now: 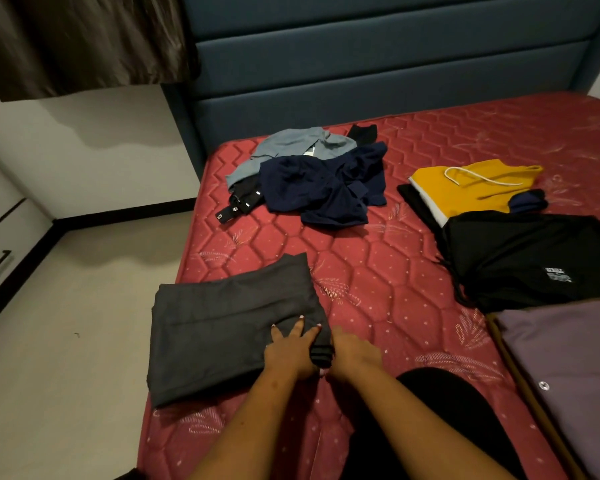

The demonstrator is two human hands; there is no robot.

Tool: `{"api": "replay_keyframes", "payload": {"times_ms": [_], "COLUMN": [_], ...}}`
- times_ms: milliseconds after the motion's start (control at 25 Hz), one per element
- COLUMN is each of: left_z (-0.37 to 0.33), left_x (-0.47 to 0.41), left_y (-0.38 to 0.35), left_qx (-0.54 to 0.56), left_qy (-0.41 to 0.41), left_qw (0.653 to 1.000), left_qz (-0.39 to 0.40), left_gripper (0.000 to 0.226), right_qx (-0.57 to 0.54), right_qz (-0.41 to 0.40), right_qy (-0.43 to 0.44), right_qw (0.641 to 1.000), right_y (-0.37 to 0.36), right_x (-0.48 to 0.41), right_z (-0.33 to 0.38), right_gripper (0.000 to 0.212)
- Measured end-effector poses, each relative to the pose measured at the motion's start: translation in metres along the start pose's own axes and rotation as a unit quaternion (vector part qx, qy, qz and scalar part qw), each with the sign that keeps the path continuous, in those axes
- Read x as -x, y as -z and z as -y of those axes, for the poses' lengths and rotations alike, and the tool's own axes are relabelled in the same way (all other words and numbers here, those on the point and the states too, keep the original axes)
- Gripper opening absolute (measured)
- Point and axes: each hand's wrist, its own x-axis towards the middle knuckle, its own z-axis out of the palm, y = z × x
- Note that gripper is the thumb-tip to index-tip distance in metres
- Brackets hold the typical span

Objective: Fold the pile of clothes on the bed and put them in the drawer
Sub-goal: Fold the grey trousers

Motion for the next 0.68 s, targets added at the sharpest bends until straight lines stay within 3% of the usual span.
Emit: {"api": "replay_keyframes", "payload": {"times_ms": [80,240,400,520,600,680], "left_z": [-0.001,0.005,0.019,0.03,0.039,0.043], "left_x": [0.011,0.017,0.022,0.024,0.029,0.028], "left_y": [-0.008,-0.023,-0.032,-0.036,-0.033,-0.022], "left_qx": [0.001,0.033,0.026,0.03,0.077,0.241], "left_qy": [0.002,-0.006,0.003,0.017,0.011,0.034], "left_qw": [0.999,0.99,0.979,0.98,0.981,0.95], "left_qz": [-0.046,-0.136,-0.203,-0.194,-0.176,-0.194], "left_gripper": [0.089,0.08,0.072,0.075,0.078,0.073], "right_qx": [0.002,0.023,-0.105,-0.282,-0.377,-0.403], "right_qz": [-0.004,-0.026,0.008,0.08,0.027,-0.042], "right_qy": [0.025,0.075,0.039,-0.025,-0.09,-0.106], "right_qw": [1.0,0.997,0.994,0.956,0.922,0.908], "right_y": [-0.006,-0.006,-0.008,0.001,0.004,-0.001], "right_x": [-0.001,-0.004,-0.013,-0.018,-0.032,-0.047], "right_z": [0.002,0.006,0.005,-0.004,-0.005,-0.003], "right_gripper": [0.061,0.032,0.013,0.024,0.028,0.049]}}
